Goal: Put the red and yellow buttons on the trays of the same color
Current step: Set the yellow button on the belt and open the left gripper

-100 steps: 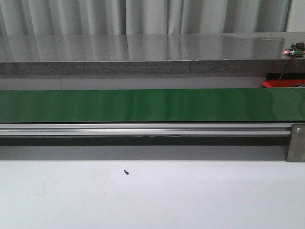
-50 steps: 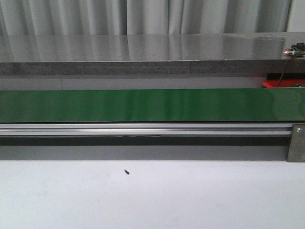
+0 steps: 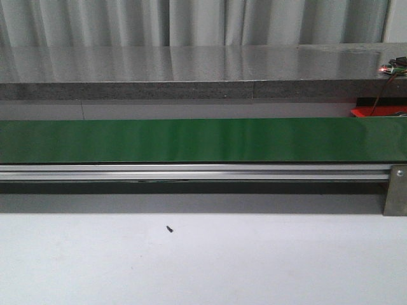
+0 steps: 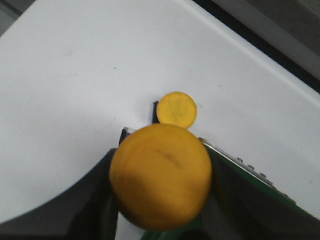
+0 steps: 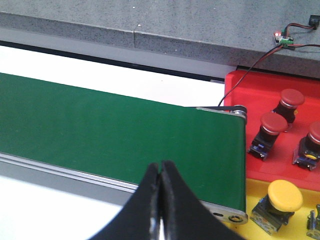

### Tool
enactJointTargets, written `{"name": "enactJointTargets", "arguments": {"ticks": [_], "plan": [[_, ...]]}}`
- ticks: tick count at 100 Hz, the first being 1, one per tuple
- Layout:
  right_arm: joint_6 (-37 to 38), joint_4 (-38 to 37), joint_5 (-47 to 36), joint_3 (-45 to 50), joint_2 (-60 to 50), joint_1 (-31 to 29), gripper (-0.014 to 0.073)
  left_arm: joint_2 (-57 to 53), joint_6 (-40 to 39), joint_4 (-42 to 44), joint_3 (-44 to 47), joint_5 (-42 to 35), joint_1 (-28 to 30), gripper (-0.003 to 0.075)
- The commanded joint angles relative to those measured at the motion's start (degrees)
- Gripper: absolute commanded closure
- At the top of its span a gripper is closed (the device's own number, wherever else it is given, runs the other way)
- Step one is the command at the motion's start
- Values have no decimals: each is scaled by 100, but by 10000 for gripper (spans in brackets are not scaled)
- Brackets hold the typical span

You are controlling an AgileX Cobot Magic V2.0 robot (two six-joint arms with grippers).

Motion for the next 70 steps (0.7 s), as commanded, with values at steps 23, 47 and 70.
{"name": "enactJointTargets", "arguments": {"ticks": [23, 47, 70], "plan": [[-47, 119, -350, -134, -41, 5, 651, -997, 305, -332, 1161, -826, -414, 531], [-47, 126, -350, -134, -41, 5, 651, -997, 408, -332, 1687, -1119, -687, 531], [-47, 131, -350, -134, -41, 5, 651, -997, 634, -321, 1753, -1133, -733, 437]]}}
